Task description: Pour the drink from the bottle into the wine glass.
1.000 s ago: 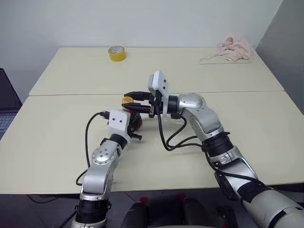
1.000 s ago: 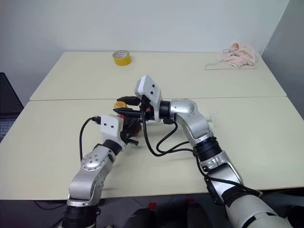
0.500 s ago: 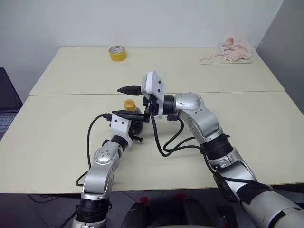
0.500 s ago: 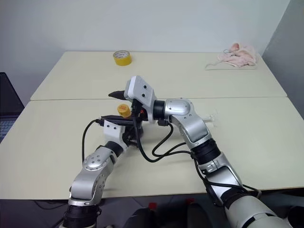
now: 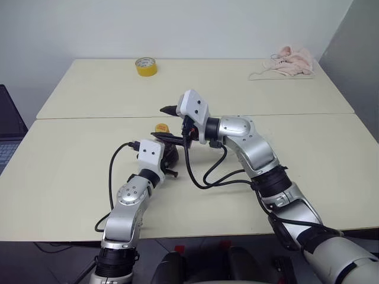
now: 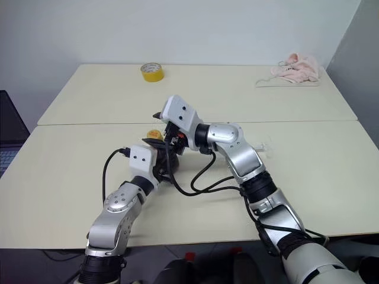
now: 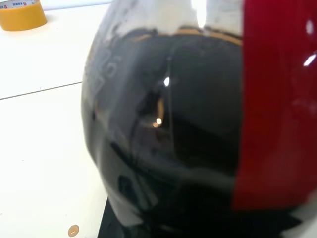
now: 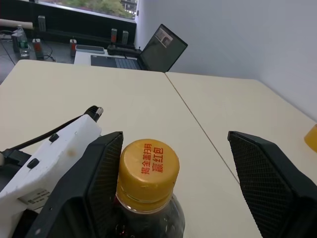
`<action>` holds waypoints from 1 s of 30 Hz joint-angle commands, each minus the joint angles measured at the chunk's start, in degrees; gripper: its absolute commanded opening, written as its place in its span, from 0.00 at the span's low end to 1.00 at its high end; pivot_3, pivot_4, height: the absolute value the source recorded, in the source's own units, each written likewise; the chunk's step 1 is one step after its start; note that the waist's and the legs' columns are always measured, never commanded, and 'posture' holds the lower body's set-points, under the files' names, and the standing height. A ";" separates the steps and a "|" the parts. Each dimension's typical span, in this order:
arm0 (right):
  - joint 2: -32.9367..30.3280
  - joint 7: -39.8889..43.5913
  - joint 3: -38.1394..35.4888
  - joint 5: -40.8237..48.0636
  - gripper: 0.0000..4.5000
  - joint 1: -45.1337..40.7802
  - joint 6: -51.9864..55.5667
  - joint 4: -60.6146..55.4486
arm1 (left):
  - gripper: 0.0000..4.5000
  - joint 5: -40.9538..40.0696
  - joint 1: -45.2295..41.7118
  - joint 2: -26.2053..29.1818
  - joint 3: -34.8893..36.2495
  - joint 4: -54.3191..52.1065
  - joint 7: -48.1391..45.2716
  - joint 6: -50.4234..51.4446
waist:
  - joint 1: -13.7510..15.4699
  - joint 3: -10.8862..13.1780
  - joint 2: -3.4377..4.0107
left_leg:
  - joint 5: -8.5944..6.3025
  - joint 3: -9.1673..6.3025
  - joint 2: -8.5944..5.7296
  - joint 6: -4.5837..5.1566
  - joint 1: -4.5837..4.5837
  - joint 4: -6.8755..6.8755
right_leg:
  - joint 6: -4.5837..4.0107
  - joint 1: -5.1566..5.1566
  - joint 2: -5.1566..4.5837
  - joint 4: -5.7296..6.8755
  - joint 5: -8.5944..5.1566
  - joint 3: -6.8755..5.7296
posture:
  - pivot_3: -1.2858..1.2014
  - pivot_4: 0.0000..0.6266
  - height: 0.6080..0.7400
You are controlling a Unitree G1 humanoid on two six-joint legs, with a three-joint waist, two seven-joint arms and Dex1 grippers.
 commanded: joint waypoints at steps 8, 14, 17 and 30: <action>-2.38 0.15 -1.33 1.44 0.80 0.15 3.49 -4.71 | 0.17 -0.09 -0.65 -0.01 -0.04 -2.15 0.17 -0.95 | 0.01 0.00 0.00 | 0.00 0.00 0.00 0.00 0.00 0.00 | 0.00 0.00 0.00 0.00 0.00 0.00 | 0.52 0.24 1.00; -2.95 0.65 -2.28 4.46 0.80 1.30 7.51 -8.21 | 0.17 -0.11 -0.50 -0.08 -0.05 -2.16 0.17 -0.99 | 0.02 0.00 0.00 | 0.00 0.00 0.00 0.00 -0.01 0.00 | 0.00 0.01 0.00 0.00 0.00 0.00 | 0.52 0.24 1.00; -3.25 0.50 -2.13 5.12 0.80 1.51 8.44 -8.90 | 0.17 -0.11 -0.41 -0.05 -0.03 -2.22 0.14 -1.03 | 0.02 0.00 0.00 | 0.00 0.00 0.00 0.00 0.00 0.00 | 0.00 0.00 0.00 0.00 0.00 0.00 | 0.52 0.24 1.00; -3.22 1.36 -0.71 7.33 0.00 2.88 11.51 -12.78 | 0.17 -0.09 -0.14 0.06 0.04 -2.57 0.13 -0.92 | 0.02 0.00 0.00 | 0.00 0.00 0.00 0.00 -0.01 -0.01 | 0.00 0.00 0.00 0.00 0.00 0.00 | 0.52 0.24 1.00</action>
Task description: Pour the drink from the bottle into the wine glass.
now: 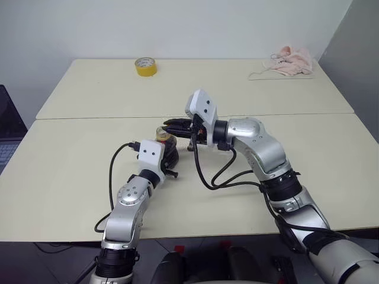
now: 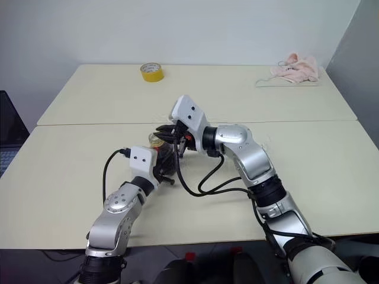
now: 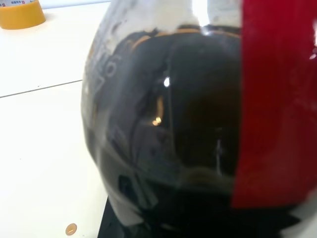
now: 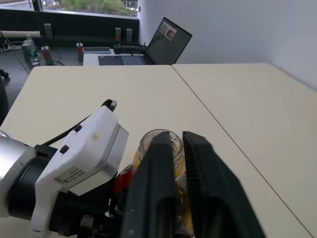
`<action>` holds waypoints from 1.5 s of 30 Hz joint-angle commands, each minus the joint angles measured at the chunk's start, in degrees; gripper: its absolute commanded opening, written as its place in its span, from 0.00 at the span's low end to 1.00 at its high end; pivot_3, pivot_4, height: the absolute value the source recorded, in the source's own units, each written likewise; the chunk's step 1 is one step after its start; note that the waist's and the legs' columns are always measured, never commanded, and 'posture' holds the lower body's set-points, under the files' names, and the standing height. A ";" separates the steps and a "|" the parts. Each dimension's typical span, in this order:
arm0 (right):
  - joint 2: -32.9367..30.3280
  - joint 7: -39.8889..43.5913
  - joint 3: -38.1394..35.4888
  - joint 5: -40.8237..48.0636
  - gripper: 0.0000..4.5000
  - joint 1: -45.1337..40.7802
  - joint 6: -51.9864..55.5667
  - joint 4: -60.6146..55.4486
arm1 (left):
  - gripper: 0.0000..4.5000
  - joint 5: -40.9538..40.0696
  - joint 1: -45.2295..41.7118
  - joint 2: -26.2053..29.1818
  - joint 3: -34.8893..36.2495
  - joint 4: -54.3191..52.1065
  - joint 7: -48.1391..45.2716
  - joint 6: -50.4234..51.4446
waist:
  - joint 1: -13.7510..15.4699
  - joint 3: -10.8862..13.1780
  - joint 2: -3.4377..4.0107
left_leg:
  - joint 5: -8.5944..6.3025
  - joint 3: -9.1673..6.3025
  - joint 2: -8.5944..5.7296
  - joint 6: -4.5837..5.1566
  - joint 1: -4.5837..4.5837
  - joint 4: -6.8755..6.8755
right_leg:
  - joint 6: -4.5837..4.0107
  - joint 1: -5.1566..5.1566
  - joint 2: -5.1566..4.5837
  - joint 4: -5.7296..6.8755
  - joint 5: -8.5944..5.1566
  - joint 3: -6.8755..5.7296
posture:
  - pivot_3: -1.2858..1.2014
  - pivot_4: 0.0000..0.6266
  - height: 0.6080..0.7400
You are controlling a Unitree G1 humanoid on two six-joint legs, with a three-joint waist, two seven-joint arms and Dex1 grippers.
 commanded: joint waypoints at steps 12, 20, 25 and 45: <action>-3.33 -0.41 -1.62 1.48 0.00 1.31 -0.98 -5.70 | 0.17 -0.43 -0.49 0.11 1.00 -2.29 0.51 -1.10 | 0.02 0.00 0.00 | 0.00 0.00 0.00 0.00 0.00 0.00 | 0.00 0.00 0.00 0.00 0.00 0.00 | 0.52 0.24 1.00; -9.53 -1.61 -2.64 2.03 0.35 8.22 0.26 -14.01 | 0.17 -2.02 -0.53 -0.13 4.02 -1.87 1.40 -0.16 | 0.22 0.00 -0.01 | 0.00 0.01 0.00 0.00 -0.01 -0.01 | 0.00 0.02 0.00 -0.04 0.00 0.01 | 0.52 0.24 1.00; -14.30 -2.47 -4.63 2.95 0.73 16.92 1.78 -23.23 | 0.17 -2.97 -0.29 0.01 5.57 -1.65 1.41 -0.30 | 0.65 -0.01 -0.02 | 0.00 0.00 0.00 0.01 -0.02 -0.01 | 0.00 0.05 0.00 -0.07 0.00 0.00 | 0.52 0.24 1.00; -16.28 -8.25 -3.43 4.56 1.00 28.15 3.08 -33.94 | 0.17 -6.03 -1.96 2.00 10.51 4.54 0.03 -3.53 | 1.41 0.00 -0.03 | -0.01 0.04 0.04 0.02 0.00 0.02 | 0.00 0.09 0.25 -0.08 0.00 0.02 | 0.52 0.24 1.00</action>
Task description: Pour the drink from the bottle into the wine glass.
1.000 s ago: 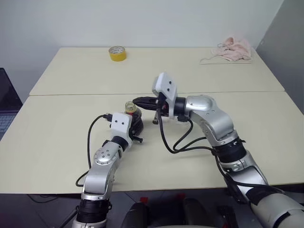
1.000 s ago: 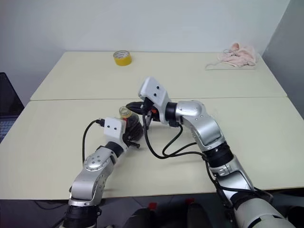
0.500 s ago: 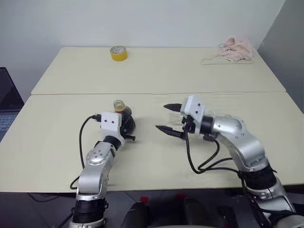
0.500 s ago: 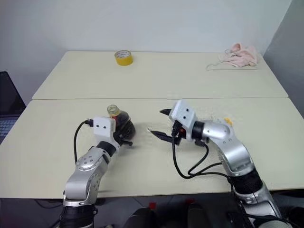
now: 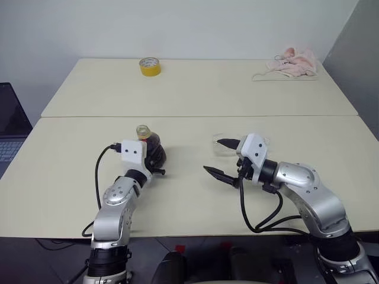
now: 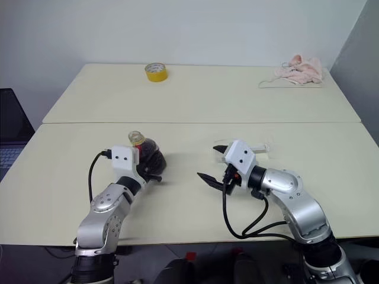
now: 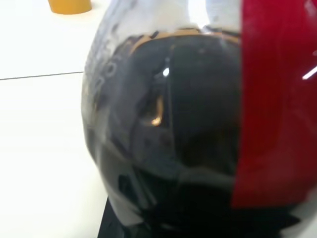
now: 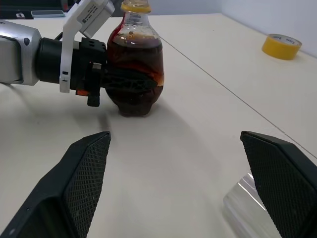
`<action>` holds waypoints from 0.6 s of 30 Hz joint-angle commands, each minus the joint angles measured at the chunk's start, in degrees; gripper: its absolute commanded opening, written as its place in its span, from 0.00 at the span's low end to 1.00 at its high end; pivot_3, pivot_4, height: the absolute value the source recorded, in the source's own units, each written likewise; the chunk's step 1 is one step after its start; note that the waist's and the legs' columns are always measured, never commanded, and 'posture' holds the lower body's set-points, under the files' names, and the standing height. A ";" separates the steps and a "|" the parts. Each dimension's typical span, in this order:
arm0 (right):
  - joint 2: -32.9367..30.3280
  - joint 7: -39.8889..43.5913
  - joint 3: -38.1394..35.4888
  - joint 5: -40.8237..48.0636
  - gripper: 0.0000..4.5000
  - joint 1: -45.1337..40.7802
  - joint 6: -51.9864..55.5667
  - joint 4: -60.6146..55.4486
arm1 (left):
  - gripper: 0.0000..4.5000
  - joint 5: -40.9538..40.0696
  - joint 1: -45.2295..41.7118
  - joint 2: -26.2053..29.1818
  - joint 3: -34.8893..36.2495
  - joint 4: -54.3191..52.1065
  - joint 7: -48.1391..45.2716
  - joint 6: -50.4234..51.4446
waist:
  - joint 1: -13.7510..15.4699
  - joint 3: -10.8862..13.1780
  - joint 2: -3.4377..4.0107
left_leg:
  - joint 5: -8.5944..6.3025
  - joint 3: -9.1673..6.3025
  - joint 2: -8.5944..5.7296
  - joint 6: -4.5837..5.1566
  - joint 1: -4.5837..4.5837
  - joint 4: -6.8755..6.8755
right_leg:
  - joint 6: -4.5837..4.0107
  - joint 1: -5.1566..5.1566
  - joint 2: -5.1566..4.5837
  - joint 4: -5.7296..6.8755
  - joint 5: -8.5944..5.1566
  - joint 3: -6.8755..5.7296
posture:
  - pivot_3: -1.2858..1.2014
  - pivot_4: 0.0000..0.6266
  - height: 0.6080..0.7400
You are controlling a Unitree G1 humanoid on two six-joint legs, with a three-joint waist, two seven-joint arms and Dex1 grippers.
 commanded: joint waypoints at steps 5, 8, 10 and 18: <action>2.32 6.15 -1.17 10.29 1.00 -6.98 2.09 -0.98 | 0.17 0.18 -2.59 1.96 2.68 4.46 0.51 -5.05 | -0.02 0.00 0.00 | 0.00 -0.01 0.01 0.00 0.04 0.00 | 0.00 0.04 0.01 -0.01 0.00 -0.02 | 0.52 0.24 1.00; 0.71 8.37 -1.09 9.63 1.00 -10.52 0.50 2.71 | 0.17 0.65 -3.10 2.87 2.98 6.54 0.76 -6.65 | 0.01 0.00 0.00 | 0.00 -0.03 -0.01 0.00 0.06 0.01 | 0.00 0.08 0.01 -0.05 0.00 -0.03 | 0.52 0.24 1.00; 0.16 9.15 -0.77 9.21 1.00 -12.07 -0.49 4.46 | 0.17 0.66 -3.40 3.28 3.27 7.78 0.98 -7.55 | -0.01 0.00 0.00 | 0.00 -0.03 -0.01 0.00 0.07 0.00 | 0.00 0.08 0.01 -0.05 0.00 -0.03 | 0.52 0.24 1.00; 2.21 9.25 2.08 7.77 1.00 -15.28 -2.64 7.30 | 0.17 0.24 -3.86 4.05 4.00 13.27 1.23 -10.79 | -0.08 -0.01 0.01 | 0.00 -0.04 0.04 0.00 0.10 -0.02 | 0.00 0.06 0.01 0.00 0.00 -0.04 | 0.52 0.24 1.00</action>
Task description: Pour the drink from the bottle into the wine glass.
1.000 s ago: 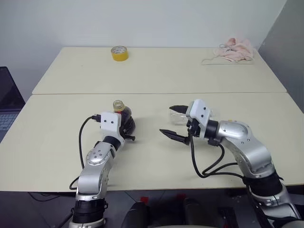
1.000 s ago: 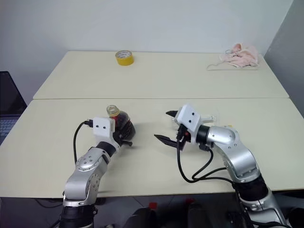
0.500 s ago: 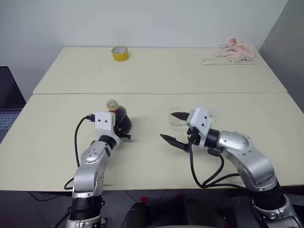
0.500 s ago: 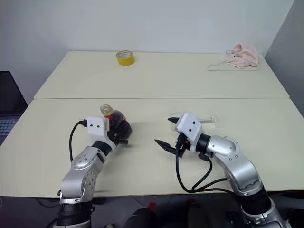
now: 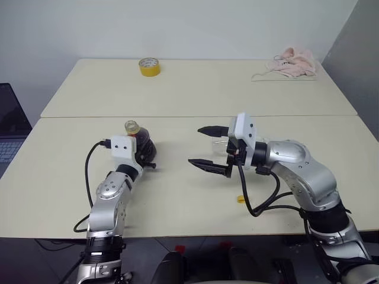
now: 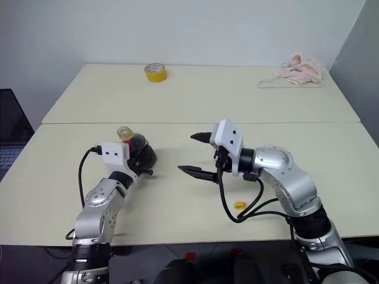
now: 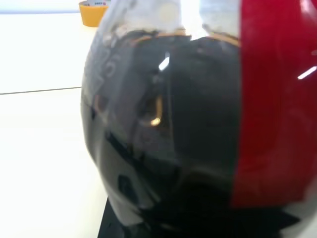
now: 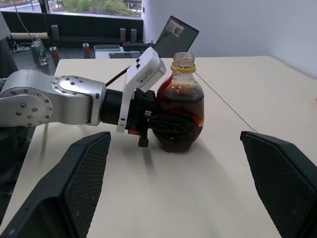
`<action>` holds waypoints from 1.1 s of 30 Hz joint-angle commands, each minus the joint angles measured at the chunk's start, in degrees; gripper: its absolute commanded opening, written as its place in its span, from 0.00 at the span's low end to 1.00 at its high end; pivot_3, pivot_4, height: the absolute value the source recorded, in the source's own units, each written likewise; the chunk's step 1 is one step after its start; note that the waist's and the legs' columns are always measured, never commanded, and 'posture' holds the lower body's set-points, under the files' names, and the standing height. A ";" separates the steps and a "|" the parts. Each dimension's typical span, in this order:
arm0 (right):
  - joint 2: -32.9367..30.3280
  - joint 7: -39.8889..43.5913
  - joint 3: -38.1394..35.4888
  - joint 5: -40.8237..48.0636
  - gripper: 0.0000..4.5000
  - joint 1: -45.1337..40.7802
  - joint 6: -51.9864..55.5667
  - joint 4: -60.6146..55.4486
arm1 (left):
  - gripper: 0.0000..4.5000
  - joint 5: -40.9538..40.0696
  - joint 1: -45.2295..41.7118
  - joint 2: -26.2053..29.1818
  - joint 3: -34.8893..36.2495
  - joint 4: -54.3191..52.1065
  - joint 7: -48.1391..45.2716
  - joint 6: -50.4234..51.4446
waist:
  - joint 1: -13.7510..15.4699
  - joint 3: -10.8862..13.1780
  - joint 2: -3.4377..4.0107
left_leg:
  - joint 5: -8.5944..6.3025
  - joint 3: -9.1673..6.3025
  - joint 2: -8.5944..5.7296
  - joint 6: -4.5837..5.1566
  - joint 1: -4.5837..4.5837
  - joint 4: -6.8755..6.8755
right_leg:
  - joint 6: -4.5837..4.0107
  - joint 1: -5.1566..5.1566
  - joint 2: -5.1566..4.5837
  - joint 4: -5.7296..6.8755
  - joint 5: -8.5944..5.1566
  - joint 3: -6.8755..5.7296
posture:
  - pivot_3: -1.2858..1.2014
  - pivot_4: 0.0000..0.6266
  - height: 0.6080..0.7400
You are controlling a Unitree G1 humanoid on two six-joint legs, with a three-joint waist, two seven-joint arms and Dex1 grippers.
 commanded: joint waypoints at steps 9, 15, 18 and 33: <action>0.88 -0.21 0.46 0.05 1.00 -0.31 -1.00 -1.97 | 0.84 -0.37 0.53 0.50 4.04 4.54 2.68 -2.20 | -0.49 -0.02 0.00 | 0.00 0.01 0.02 0.00 0.01 -0.01 | 0.00 -0.03 -0.02 0.02 0.00 0.01 | 0.52 0.24 1.00; 0.82 -0.35 0.24 0.29 1.00 0.04 -0.82 -2.46 | 1.00 -0.68 1.07 0.50 3.78 4.09 2.33 -2.36 | -0.58 -0.02 0.00 | 0.00 0.01 0.01 0.00 0.00 -0.01 | 0.00 -0.03 -0.02 0.01 0.00 0.02 | 0.52 0.24 1.00; 0.76 -0.45 0.19 0.38 1.00 0.28 -0.62 -2.81 | 1.00 -0.83 1.94 0.59 3.38 3.28 1.75 -2.48 | -0.74 -0.02 0.00 | 0.00 0.00 0.03 0.00 0.00 -0.02 | 0.00 -0.04 -0.03 0.02 0.00 0.02 | 0.52 0.24 1.00; -2.94 -0.76 -1.46 0.78 1.00 5.47 0.53 -7.51 | 1.00 1.53 9.82 1.09 1.61 -3.84 0.61 -5.62 | -0.26 -0.02 0.00 | 0.00 0.01 -0.02 0.00 -0.04 -0.02 | 0.00 -0.05 -0.23 -0.02 0.00 0.01 | 0.52 0.24 1.00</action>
